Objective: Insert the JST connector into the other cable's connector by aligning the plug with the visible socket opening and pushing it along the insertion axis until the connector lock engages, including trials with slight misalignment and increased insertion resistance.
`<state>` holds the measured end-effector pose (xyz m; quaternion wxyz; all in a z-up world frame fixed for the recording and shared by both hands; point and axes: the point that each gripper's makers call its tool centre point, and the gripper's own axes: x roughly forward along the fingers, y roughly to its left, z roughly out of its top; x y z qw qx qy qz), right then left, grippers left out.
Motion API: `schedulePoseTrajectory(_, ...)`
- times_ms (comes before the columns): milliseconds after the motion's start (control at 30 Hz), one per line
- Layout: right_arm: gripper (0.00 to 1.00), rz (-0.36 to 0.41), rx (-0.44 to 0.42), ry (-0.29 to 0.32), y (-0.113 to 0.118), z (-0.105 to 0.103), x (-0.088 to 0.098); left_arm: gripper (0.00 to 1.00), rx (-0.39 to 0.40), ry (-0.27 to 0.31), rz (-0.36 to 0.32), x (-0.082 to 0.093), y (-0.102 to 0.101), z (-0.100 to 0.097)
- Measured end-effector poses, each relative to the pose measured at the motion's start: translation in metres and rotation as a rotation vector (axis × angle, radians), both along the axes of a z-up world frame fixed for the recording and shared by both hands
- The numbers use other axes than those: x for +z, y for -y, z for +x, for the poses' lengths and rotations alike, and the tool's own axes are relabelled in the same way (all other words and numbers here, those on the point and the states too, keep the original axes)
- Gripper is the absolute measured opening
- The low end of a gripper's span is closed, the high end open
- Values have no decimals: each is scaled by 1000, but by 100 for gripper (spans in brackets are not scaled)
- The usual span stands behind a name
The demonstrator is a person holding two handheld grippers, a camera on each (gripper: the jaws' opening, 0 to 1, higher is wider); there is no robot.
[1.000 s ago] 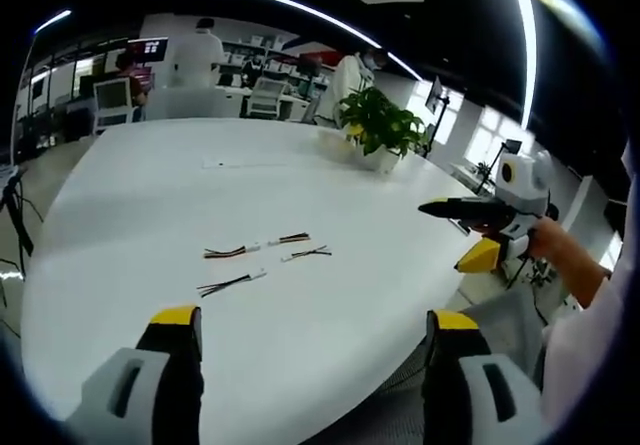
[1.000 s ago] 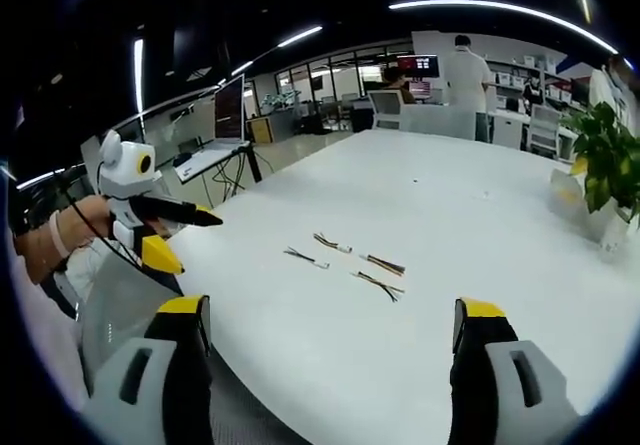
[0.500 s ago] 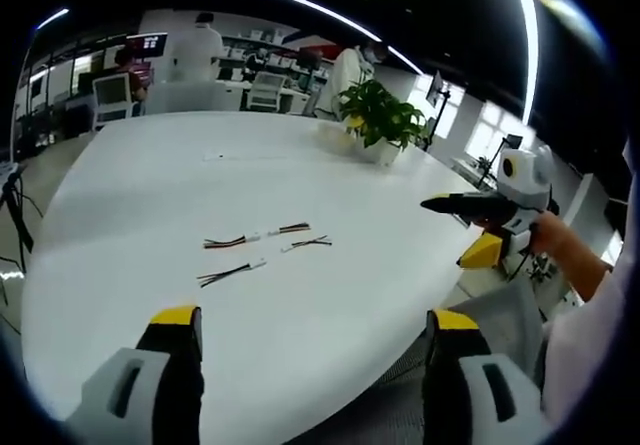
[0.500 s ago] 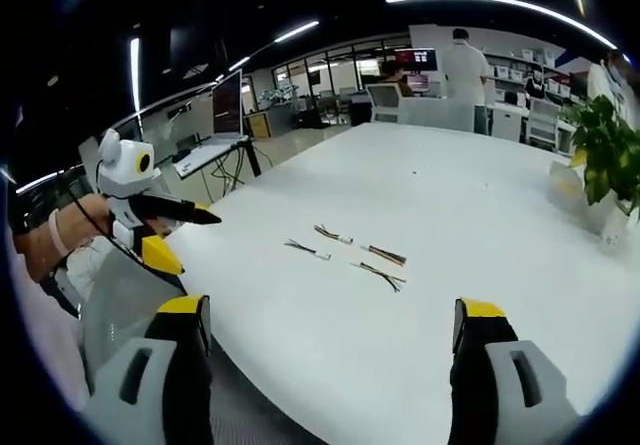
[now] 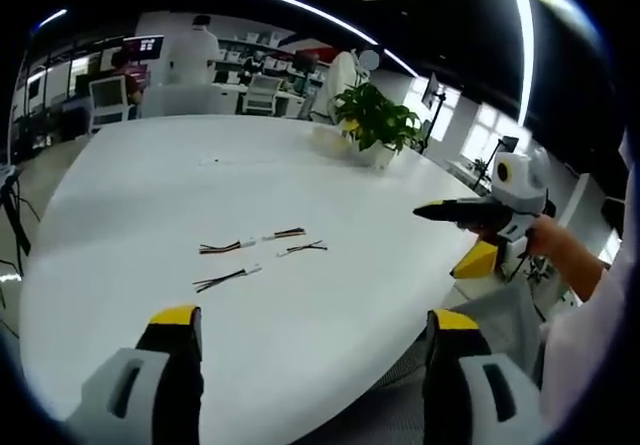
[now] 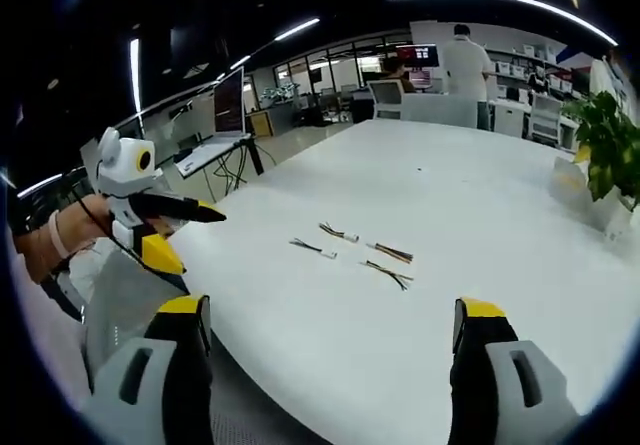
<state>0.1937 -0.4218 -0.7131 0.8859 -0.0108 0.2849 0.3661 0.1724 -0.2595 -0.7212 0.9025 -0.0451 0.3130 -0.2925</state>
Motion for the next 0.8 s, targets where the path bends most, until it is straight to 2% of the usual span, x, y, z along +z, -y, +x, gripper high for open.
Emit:
schedulePoseTrajectory(267,100,13,-28,23,6,10,7,91,13,39,54,12,-10,10)
schedulePoseTrajectory(567,100,5,-2,29,2,12,7,90,20,40,35,12,-9,9)
schedulePoseTrajectory(800,99,17,8,33,-4,15,8,90,9,51,55,14,-8,13)
